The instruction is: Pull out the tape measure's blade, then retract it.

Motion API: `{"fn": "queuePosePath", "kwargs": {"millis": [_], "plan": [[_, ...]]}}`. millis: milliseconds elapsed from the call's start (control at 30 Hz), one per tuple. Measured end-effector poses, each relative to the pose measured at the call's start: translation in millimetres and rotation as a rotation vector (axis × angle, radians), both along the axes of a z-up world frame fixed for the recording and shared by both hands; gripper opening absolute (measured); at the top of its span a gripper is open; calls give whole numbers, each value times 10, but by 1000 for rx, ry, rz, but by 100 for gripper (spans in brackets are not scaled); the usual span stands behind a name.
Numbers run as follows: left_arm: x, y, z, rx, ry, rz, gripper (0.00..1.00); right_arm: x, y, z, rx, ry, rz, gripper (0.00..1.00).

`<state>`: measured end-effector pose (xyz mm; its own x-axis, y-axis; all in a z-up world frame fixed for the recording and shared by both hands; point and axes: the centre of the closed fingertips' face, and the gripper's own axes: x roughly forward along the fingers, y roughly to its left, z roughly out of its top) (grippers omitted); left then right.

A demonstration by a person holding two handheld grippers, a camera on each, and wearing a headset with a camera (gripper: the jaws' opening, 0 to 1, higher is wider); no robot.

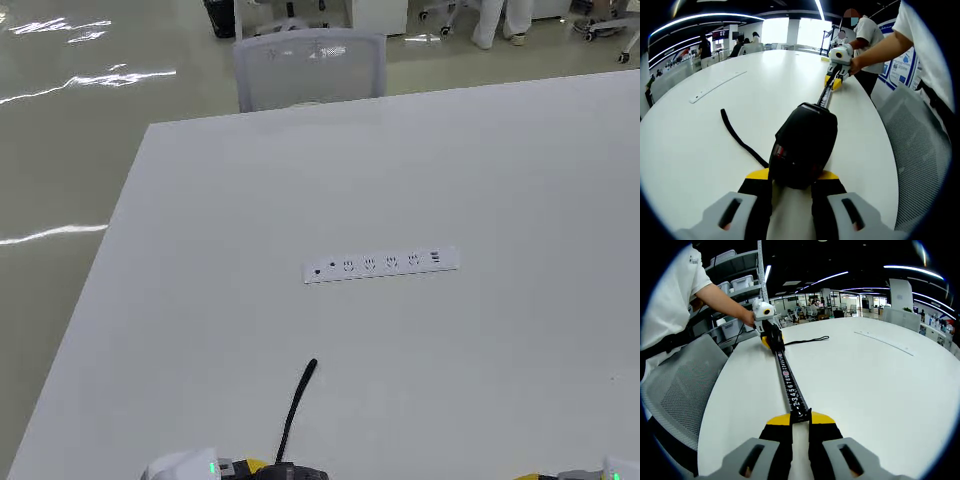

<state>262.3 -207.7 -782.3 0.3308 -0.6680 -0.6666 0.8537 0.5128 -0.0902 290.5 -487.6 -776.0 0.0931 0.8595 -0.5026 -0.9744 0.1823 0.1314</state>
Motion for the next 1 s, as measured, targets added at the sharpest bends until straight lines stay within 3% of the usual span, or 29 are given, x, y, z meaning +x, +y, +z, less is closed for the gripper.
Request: {"fn": "queuePosePath", "kwargs": {"millis": [433, 733, 1000], "plan": [[2, -3, -4, -2, 1, 2, 25, 27, -100, 21, -7, -3, -12, 8], [0, -9, -8, 5, -1, -2, 26, -21, -118, -80, -18, 1, -16, 9], [-2, -12, -6, 4, -4, -3, 26, -21, -111, -66, -10, 13, -24, 11]]}}
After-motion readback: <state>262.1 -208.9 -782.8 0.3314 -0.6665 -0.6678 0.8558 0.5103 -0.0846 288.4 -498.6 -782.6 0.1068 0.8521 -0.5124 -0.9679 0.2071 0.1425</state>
